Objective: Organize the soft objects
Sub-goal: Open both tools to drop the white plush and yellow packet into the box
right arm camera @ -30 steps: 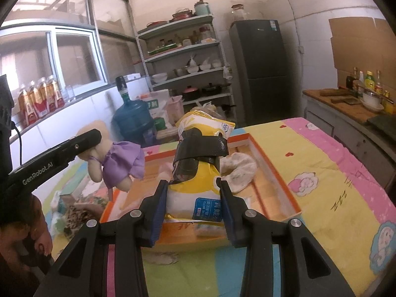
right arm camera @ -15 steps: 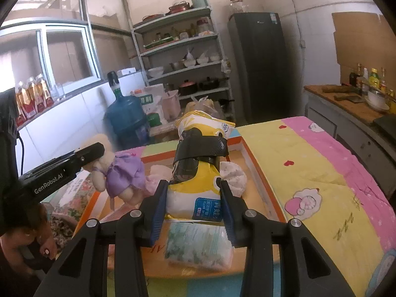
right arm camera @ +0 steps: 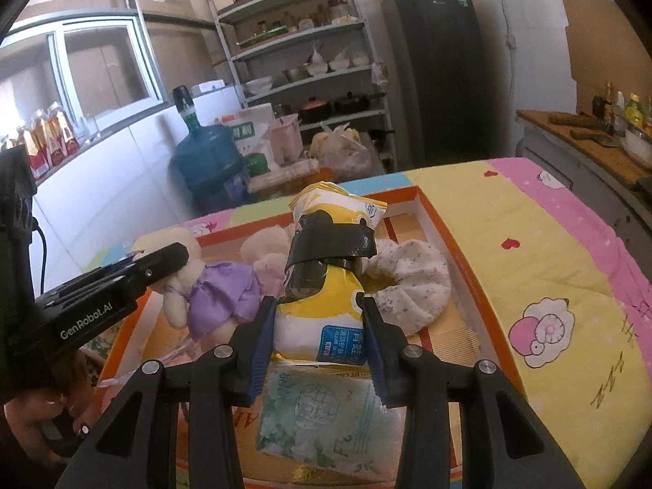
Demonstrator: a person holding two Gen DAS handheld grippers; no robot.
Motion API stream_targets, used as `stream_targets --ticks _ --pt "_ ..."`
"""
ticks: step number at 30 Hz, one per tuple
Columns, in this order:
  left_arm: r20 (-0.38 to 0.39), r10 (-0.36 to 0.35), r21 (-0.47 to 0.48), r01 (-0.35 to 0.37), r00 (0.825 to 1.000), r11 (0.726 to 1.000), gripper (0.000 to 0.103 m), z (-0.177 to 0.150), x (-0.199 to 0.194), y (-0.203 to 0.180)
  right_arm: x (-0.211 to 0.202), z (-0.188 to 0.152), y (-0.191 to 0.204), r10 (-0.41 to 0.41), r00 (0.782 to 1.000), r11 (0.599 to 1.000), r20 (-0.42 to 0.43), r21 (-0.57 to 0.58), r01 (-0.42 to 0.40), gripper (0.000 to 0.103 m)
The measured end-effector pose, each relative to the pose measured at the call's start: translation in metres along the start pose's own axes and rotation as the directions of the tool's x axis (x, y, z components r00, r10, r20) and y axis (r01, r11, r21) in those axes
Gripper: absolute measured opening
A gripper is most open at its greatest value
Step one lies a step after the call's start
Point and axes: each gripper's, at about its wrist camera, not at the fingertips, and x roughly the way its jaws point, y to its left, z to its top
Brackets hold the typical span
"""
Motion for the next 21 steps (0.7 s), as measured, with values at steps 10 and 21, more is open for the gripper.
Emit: stream_targets --ticks 10,21 --pt "0.016 0.019 0.009 -0.019 1.000 1.000 0.066 -0.002 -0.002 -0.004 0.006 -0.001 -0.006 0.006 1.000 1.000 -0.009 0.025 -0.006 0.045" --pt "0.054 0.028 0.017 -0.029 0.998 0.999 0.072 0.000 -0.020 -0.010 -0.008 -0.003 -0.006 0.000 1.000 0.999 0.025 0.039 -0.001 0.058"
